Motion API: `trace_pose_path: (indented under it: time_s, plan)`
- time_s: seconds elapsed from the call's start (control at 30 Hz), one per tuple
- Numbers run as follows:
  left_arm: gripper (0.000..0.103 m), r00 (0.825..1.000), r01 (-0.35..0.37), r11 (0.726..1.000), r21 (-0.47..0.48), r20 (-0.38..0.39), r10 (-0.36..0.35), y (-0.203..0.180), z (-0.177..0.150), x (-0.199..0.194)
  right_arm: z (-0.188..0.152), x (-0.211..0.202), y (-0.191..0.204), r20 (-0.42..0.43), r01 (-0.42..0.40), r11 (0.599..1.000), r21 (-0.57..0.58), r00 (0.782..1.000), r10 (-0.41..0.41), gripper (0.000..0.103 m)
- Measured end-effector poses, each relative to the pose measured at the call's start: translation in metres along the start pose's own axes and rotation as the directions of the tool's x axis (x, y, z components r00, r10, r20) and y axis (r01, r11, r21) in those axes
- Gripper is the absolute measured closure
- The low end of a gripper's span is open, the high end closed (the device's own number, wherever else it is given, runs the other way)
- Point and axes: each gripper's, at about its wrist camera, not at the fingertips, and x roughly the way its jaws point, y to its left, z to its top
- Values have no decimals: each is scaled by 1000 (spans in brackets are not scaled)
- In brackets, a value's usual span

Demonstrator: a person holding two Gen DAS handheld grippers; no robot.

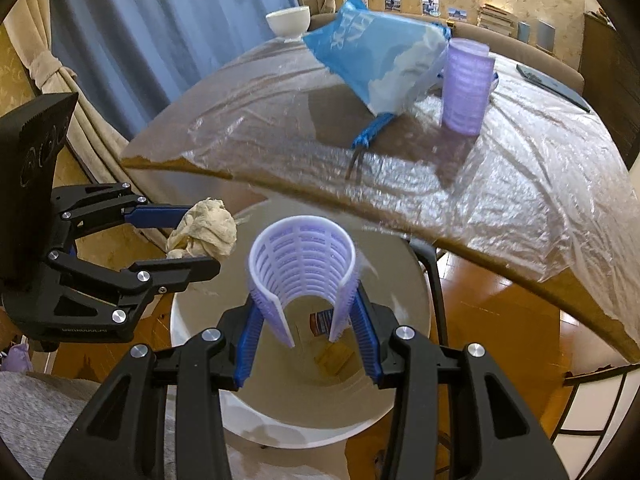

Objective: Collect trash
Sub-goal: 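Carry the cylinder and tissue off the table and hold them over the white bin, then open both tools to drop the cylinder and tissue into the bin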

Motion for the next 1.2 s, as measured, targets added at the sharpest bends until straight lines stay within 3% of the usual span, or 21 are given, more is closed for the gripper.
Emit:
trace_pose_path:
  time_s: [1.1, 1.13, 1.17, 1.2]
  plan:
    - [51, 989, -34, 999, 20, -144, 36, 3, -33, 73, -23, 67, -19, -168, 39, 999, -25, 985, -43, 61]
    - [48, 989, -36, 999, 18, -141, 38, 3, -33, 73, -24, 68, -20, -170, 29, 999, -23, 985, -33, 60]
    - [39, 988, -45, 999, 14, -144, 47, 4, -34, 74, -23, 67, -20, -167, 35, 999, -23, 985, -38, 52]
    - [12, 987, -60, 998, 11, -145, 61, 5, -33, 75, -23, 67, -18, -159, 56, 998, -23, 985, -59, 29]
